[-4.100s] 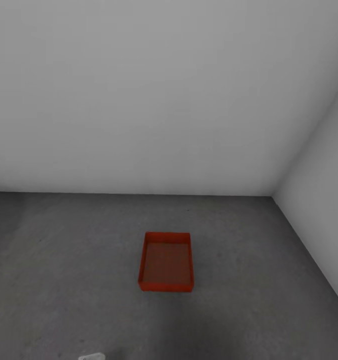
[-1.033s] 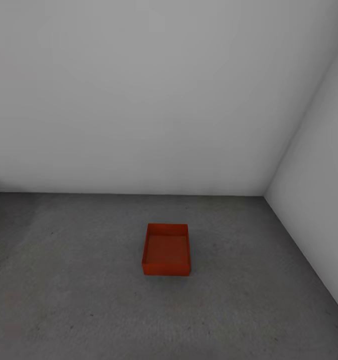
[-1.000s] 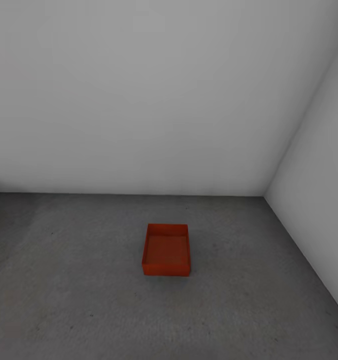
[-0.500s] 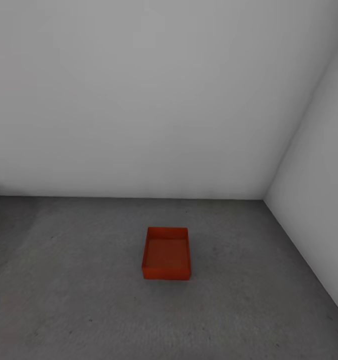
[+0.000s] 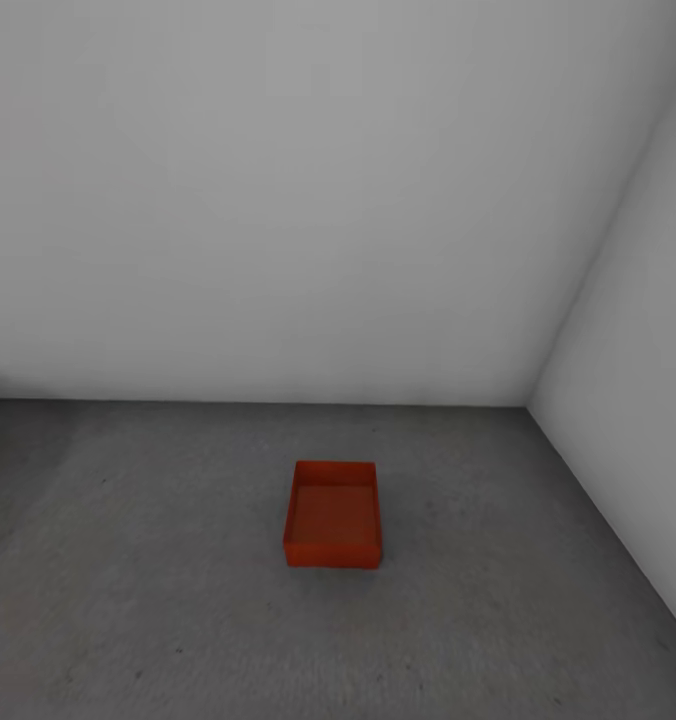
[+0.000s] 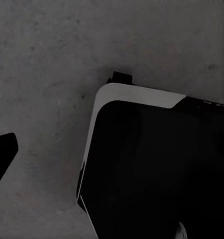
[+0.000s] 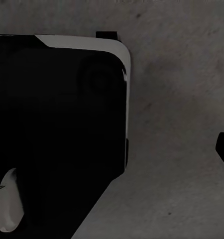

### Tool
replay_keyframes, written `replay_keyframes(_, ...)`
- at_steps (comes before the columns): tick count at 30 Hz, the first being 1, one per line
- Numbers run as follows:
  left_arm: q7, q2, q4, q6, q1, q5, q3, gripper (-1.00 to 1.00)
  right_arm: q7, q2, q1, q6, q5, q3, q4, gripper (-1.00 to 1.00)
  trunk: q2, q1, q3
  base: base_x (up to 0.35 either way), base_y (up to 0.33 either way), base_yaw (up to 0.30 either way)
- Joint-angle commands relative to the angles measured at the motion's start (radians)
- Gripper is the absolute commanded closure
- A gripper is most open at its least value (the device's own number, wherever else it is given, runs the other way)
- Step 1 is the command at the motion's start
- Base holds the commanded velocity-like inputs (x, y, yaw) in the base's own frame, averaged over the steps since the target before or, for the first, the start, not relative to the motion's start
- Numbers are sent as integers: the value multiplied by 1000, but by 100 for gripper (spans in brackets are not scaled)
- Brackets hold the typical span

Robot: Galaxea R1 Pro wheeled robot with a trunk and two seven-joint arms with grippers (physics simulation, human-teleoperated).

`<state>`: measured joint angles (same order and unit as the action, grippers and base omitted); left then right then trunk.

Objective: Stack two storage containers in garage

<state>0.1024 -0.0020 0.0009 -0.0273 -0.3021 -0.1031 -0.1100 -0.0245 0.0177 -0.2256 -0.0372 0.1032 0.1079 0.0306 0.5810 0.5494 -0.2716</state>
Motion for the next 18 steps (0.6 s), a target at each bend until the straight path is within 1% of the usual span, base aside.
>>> replay_keyframes(1,0,2,1,-2,0,-9,-4,-100,0,-1,-1,-2,10,9,3,-100,1,0,0,0,0,0)
replay_keyframes(6,0,11,1,0,0,-10,-5,-100,2,-2,-1,6,8,9,3,-100,1,0,8,0,0,0)
replay_keyframes(18,0,13,0,-4,0,-10,-5,-100,3,-2,-1,8,7,9,3,-100,1,0,28,0,0,0)
